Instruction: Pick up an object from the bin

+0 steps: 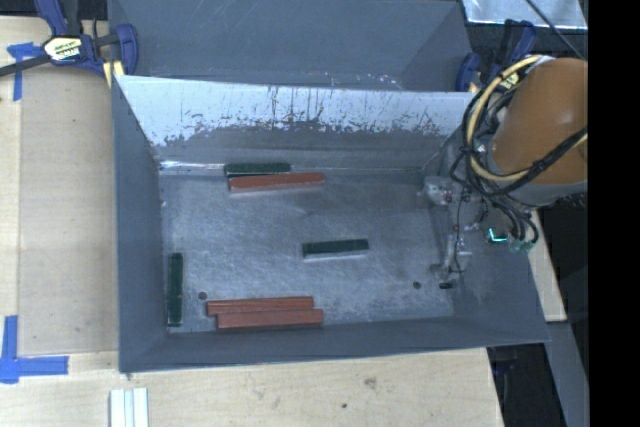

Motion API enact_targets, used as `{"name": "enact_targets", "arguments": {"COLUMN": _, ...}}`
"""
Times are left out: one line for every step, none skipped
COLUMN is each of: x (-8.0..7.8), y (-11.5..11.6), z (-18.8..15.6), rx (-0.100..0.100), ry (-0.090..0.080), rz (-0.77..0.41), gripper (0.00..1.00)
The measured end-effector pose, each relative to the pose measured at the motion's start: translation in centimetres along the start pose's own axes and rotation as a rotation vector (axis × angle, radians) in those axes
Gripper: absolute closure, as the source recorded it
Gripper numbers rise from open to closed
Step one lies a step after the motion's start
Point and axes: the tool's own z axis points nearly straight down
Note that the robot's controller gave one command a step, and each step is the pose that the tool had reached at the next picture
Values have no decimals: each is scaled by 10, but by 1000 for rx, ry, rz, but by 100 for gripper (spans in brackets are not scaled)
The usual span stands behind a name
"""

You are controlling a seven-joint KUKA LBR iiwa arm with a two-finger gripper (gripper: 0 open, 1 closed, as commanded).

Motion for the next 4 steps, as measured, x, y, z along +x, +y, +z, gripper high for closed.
{"name": "enact_targets", "arguments": {"x": -2, "y": 0, "z": -4, "rx": 1, "ry": -8, "rz": -2, "gripper": 0}}
{"name": "enact_targets", "arguments": {"x": -10, "y": 44, "z": 23, "rx": 3, "ry": -10, "rz": -51, "gripper": 0}}
{"name": "enact_targets", "arguments": {"x": -43, "y": 67, "z": 46, "rx": -3, "ry": -9, "rz": -106, "gripper": 0}}
{"name": "enact_targets", "arguments": {"x": -7, "y": 133, "z": 80, "rx": -1, "ry": -9, "rz": -248, "gripper": 100}}
